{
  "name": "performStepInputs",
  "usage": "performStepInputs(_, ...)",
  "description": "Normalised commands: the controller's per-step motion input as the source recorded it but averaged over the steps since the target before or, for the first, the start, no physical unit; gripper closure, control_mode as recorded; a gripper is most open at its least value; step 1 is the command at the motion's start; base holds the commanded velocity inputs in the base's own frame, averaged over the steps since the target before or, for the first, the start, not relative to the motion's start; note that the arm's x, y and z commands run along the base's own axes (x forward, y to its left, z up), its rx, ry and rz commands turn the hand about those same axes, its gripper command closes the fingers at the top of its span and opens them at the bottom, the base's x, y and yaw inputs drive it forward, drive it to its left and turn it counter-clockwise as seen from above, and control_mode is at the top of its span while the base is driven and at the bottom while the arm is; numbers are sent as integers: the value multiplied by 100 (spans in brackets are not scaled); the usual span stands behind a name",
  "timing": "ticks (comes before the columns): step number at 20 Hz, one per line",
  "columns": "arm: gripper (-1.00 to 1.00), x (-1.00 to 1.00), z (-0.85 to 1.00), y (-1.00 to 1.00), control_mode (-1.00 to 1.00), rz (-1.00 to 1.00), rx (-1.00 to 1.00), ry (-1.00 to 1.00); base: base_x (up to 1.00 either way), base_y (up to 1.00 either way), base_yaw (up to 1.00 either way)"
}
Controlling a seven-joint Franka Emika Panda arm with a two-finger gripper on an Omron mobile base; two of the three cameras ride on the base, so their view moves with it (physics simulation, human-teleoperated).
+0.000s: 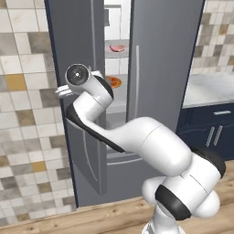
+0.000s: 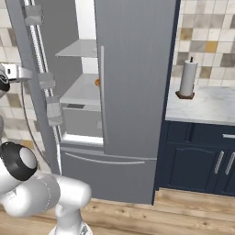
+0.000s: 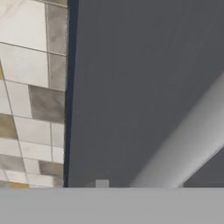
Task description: Retrieve the steak from the fridge and place it on the saucepan with marinade on the stove.
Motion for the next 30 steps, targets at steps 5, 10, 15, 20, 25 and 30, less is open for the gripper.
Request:
performStepInputs(5,-100,-1,0,0,-100,0,0,0,0,0,0)
performStepInputs(10,-100,-51,0,0,-100,3,0,-2,0,0,0)
performStepInputs(15,-100,-63,21,-19,-100,12,6,-3,0,0,0)
performStepInputs(20,-100,0,8,-74,-100,20,17,0,0,0,0)
performStepInputs(25,-100,0,0,-85,-100,32,18,-2,0,0,0)
performStepInputs(30,-100,22,0,-59,-100,37,19,-1,0,0,0)
